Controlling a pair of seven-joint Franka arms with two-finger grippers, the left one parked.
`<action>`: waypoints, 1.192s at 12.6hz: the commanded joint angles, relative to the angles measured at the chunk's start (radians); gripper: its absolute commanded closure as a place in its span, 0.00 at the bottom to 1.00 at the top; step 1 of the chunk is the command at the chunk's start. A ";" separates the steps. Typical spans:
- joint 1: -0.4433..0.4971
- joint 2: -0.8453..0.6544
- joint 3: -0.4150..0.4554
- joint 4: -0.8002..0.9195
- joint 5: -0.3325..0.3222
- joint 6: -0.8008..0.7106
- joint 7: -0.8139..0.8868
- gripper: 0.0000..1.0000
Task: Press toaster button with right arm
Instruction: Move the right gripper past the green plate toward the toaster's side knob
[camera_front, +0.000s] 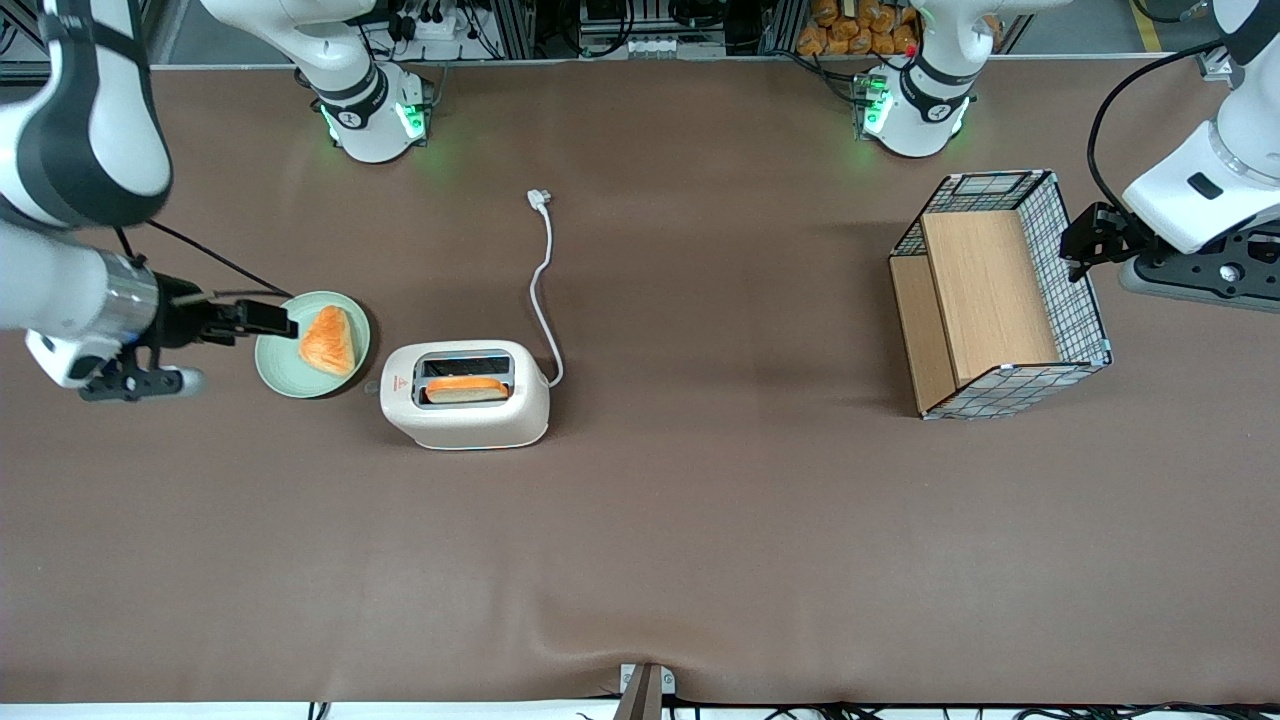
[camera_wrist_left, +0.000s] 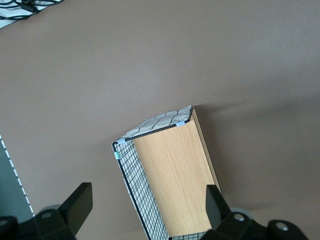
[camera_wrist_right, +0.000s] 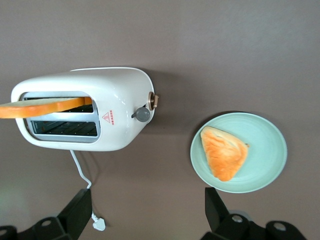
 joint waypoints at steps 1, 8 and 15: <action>-0.004 0.039 -0.006 0.021 0.046 -0.002 0.017 0.00; -0.007 0.109 -0.006 0.012 0.170 0.053 0.016 0.13; 0.005 0.174 -0.006 0.007 0.218 0.111 0.016 0.75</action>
